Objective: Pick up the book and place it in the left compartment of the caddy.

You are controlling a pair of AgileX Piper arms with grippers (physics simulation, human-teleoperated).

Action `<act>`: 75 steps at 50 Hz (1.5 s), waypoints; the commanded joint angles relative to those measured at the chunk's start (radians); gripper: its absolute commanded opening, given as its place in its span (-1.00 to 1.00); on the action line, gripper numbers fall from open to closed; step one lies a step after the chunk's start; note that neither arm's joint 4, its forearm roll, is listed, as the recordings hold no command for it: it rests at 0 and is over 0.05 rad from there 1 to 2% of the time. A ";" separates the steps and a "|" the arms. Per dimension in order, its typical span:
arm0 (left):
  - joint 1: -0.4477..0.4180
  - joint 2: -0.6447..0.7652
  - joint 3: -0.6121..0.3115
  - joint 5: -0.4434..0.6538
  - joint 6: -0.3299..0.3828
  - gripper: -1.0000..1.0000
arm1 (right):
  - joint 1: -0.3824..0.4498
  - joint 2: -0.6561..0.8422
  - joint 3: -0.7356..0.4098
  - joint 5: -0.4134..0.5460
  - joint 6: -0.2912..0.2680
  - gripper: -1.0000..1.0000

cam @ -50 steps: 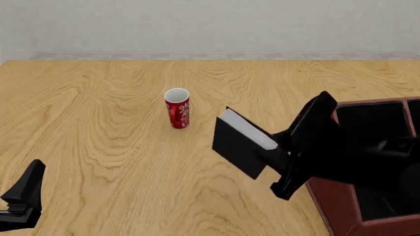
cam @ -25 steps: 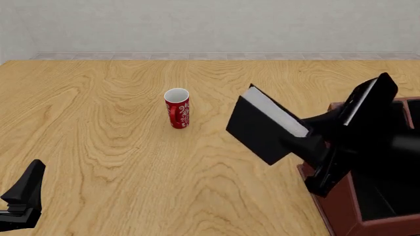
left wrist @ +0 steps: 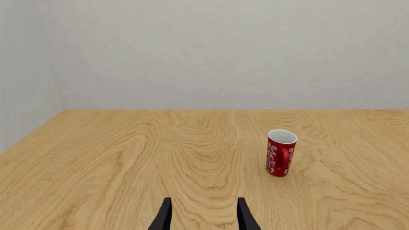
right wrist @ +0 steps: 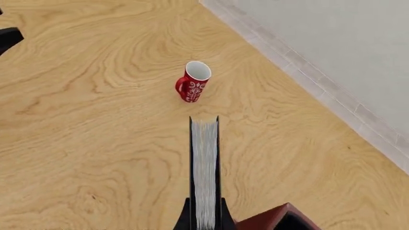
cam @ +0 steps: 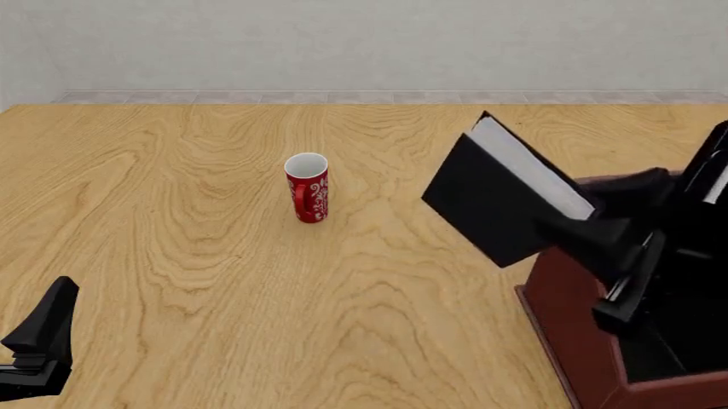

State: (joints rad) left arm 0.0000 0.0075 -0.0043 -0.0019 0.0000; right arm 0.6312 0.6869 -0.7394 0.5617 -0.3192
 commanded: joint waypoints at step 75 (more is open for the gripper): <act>0.000 0.000 0.000 0.000 0.000 1.00 | -0.205 -0.317 -0.243 0.394 -0.097 -1.00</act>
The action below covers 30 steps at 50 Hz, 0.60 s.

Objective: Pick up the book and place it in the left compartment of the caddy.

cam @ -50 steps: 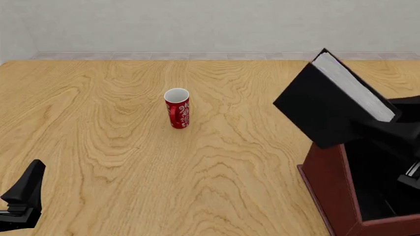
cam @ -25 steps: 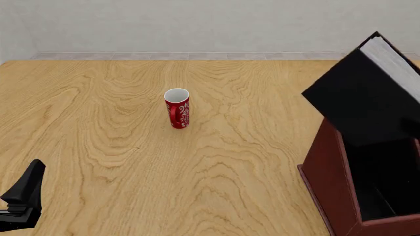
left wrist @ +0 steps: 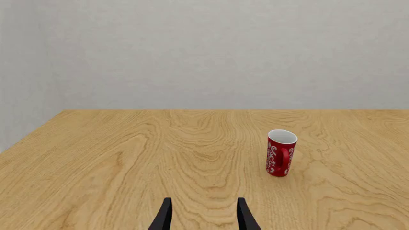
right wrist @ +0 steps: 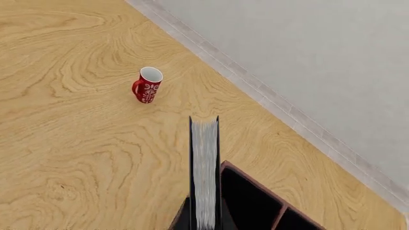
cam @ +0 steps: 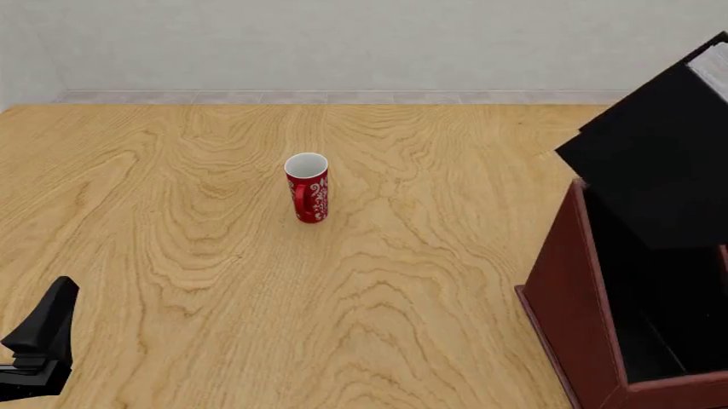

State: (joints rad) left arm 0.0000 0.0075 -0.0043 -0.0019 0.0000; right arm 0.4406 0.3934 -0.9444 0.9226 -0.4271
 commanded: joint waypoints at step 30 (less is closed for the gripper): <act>0.000 0.000 0.000 0.000 0.000 1.00 | -0.128 -0.129 -0.136 0.219 -0.003 -1.00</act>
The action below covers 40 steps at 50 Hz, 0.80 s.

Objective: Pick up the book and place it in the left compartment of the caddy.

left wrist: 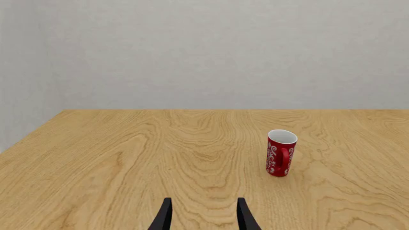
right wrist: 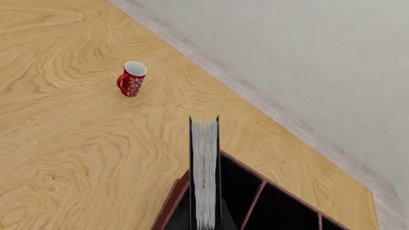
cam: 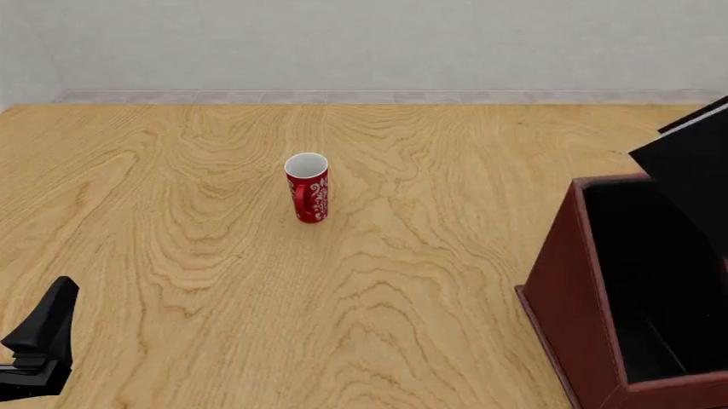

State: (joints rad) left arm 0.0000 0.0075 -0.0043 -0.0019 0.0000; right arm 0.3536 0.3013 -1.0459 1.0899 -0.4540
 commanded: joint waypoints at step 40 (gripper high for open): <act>0.000 0.000 0.000 0.000 0.000 1.00 | -0.266 -0.130 0.093 0.110 0.127 -1.00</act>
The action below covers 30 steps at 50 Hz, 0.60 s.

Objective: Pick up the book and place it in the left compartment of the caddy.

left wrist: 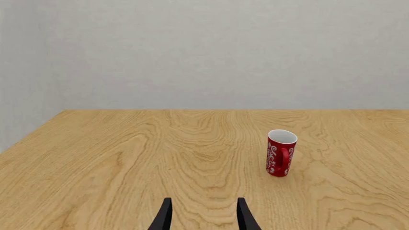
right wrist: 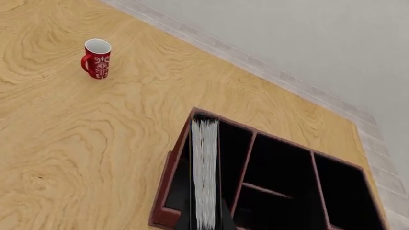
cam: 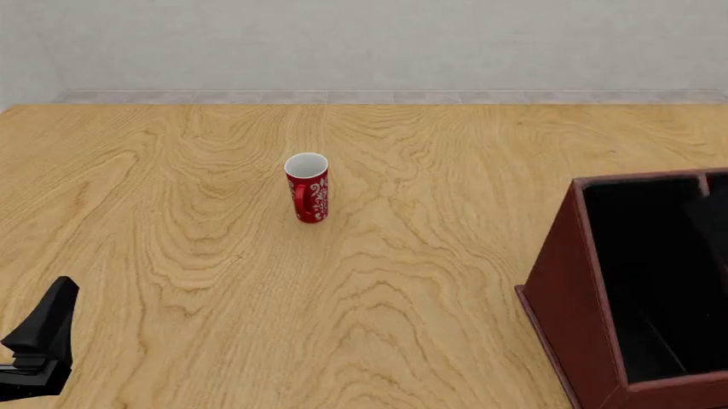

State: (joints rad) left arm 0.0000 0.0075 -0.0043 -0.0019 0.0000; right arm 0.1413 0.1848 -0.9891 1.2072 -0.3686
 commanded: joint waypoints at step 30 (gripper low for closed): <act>0.000 0.000 0.000 0.000 0.000 1.00 | -0.101 0.016 0.067 -0.025 0.033 -1.00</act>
State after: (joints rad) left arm 0.0000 0.0075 -0.0043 -0.0019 0.0000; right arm 0.0440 0.1973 -0.9271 1.1988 -0.3526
